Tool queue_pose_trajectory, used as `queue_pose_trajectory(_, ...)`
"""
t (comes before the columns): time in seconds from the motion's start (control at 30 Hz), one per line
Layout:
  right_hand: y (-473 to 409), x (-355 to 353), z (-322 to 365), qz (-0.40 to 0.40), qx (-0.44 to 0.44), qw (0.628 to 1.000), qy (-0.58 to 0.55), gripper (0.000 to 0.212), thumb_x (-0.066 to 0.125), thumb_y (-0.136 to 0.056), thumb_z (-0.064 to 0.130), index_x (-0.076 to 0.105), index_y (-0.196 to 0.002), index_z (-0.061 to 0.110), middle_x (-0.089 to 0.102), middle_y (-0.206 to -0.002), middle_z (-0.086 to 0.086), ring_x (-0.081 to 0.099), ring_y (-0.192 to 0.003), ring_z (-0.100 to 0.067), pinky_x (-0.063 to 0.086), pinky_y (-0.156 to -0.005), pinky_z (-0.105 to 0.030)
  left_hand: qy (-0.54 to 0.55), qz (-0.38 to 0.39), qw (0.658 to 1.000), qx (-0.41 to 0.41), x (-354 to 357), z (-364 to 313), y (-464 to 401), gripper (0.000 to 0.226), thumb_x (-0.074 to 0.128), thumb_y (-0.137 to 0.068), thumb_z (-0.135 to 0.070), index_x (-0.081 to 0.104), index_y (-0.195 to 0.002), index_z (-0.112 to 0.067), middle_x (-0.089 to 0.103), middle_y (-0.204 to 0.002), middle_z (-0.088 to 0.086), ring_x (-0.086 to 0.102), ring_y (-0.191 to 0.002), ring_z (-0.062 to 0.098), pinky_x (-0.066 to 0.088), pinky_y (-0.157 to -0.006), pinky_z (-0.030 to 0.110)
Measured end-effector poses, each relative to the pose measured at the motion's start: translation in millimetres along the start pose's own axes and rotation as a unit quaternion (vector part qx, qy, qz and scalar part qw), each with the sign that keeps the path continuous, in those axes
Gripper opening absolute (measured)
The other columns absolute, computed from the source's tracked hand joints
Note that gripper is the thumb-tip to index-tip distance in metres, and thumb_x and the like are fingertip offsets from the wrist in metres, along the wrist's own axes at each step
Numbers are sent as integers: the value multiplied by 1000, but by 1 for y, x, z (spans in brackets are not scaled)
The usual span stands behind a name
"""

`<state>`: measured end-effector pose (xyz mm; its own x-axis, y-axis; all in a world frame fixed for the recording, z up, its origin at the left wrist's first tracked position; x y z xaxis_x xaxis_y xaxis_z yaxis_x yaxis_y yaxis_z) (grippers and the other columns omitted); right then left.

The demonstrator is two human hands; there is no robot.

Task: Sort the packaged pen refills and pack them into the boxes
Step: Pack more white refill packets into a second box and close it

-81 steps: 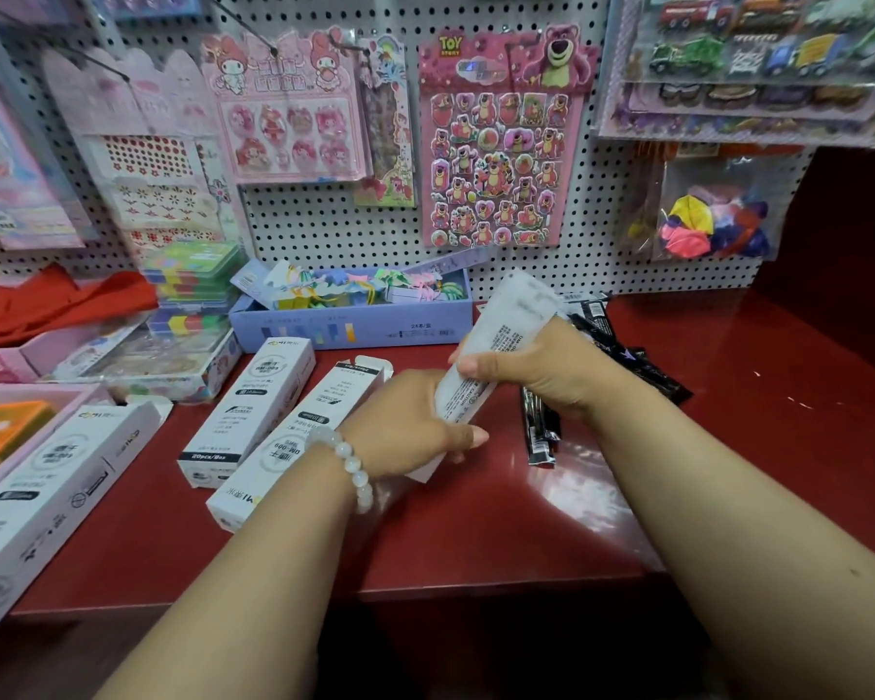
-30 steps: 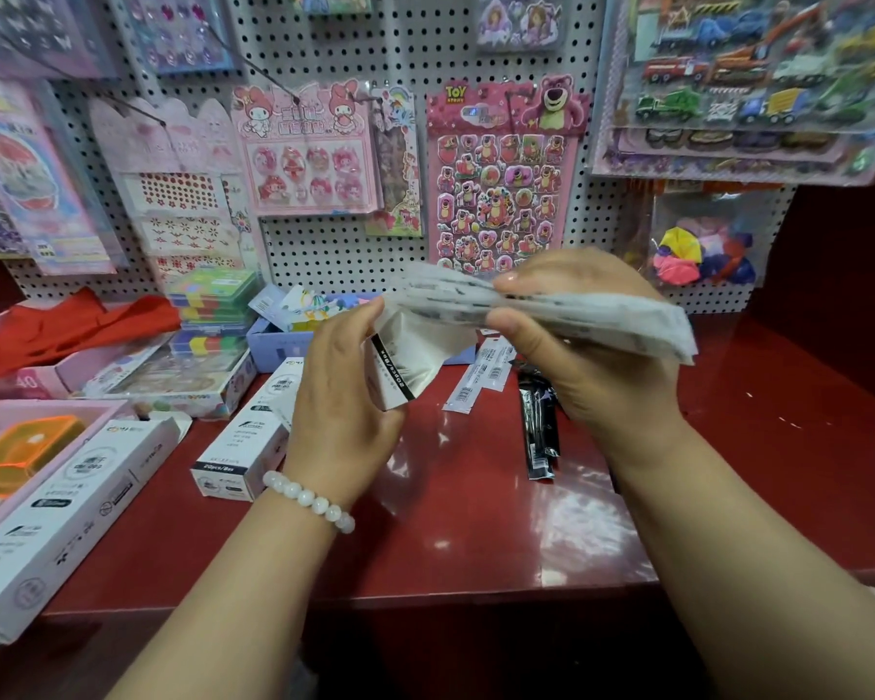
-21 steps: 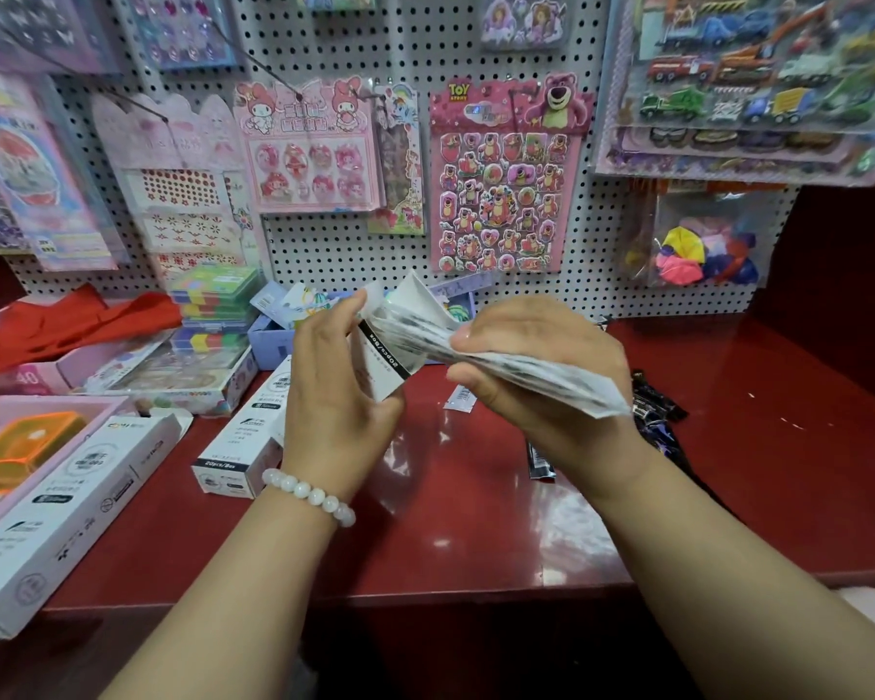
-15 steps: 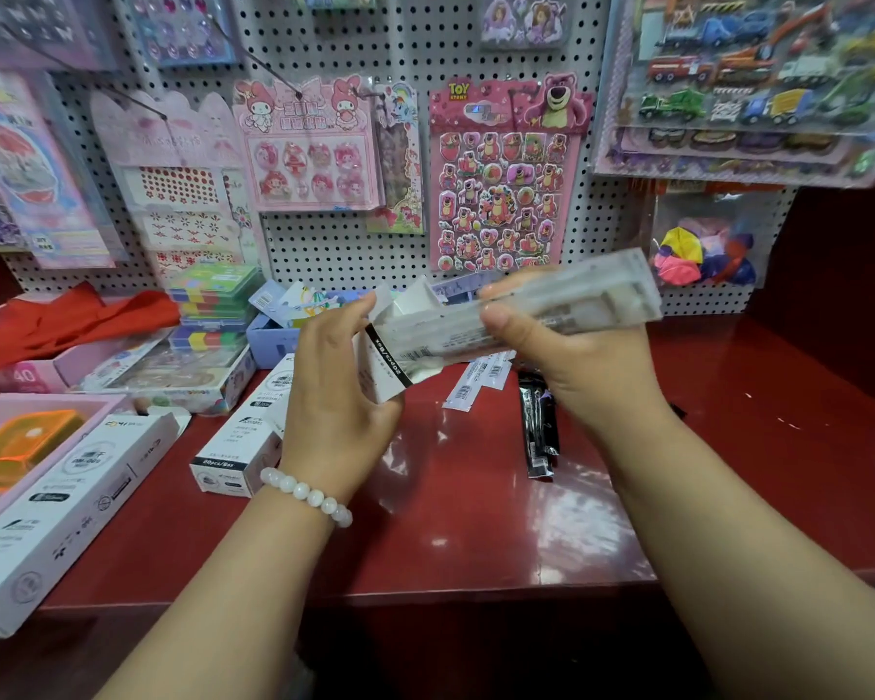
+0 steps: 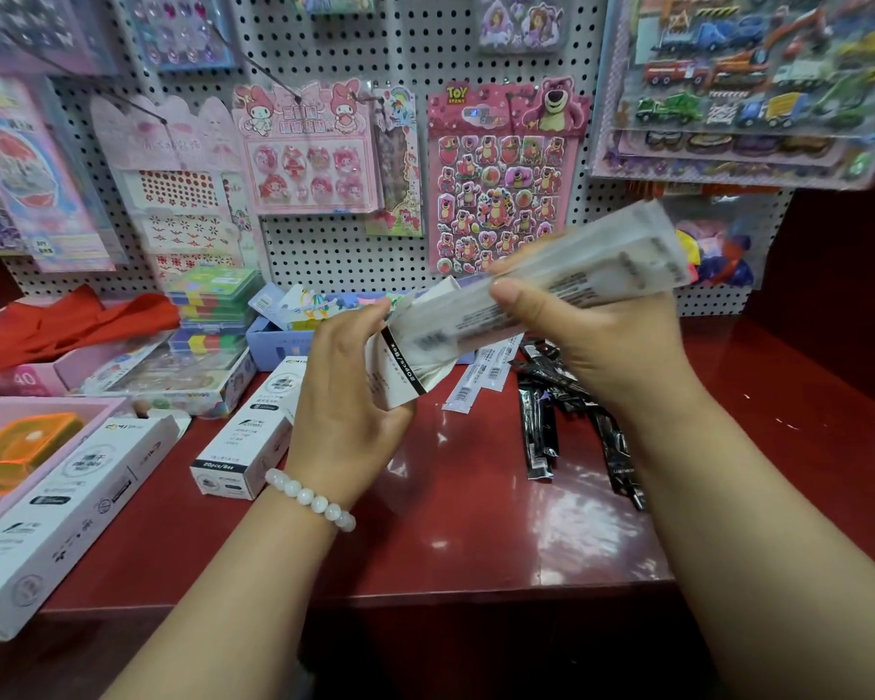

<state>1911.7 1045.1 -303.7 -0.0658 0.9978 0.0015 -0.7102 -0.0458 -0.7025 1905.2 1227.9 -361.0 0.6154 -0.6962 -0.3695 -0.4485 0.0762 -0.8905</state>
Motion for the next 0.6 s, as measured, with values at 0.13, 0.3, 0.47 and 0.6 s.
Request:
queue_pose_trajectory(0.13, 1, 0, 7, -5, -23, 1000, 0, 10, 73, -74, 9, 69, -83, 13, 72, -76, 14, 69, -80, -4, 51, -74, -16, 2, -13, 999, -30, -4, 6, -1, 91, 79, -54, 9, 35, -130, -17, 39, -119, -2, 43, -113, 20, 38, -99, 24)
queue_pose_trajectory(0.3, 1, 13, -17, 31, 18, 999, 3, 14, 75, -72, 2, 69, -85, 1, 73, -75, 10, 70, -76, -5, 53, -71, -18, -5, -5, 999, -32, -1, 3, -1, 92, 78, -53, 9, 35, -130, -16, 43, -118, 0, 43, -112, 19, 38, -98, 23)
queue_pose_trajectory(0.47, 0, 39, -53, 101, 58, 971, 206, 61, 73, -55, 65, 69, -102, 26, 65, -111, -6, 55, -110, -8, 42, -97, -20, 3, 17, 998, -54, 6, 0, 0, 94, 81, -53, 5, 34, -131, -18, 53, -117, 14, 44, -111, 17, 32, -97, 10)
queue_pose_trajectory(0.6, -3, 34, -46, 77, 36, 986, 145, 49, 66, -62, 69, 55, -105, 47, 56, -120, -3, 50, -119, -21, 41, -103, -41, -8, 23, 997, -71, 7, 4, 0, 97, 79, -51, 7, 33, -132, -19, 53, -118, 14, 43, -111, 13, 26, -97, 2)
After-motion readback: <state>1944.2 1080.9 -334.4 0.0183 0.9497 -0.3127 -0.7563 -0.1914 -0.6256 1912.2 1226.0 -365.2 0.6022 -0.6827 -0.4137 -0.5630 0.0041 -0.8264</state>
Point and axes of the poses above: each hand's wrist, its own y-axis away from the middle knuckle, its own x-axis out of the palm, z = x × y, the point moved 10 cm from there along -y, towards the middle knuckle
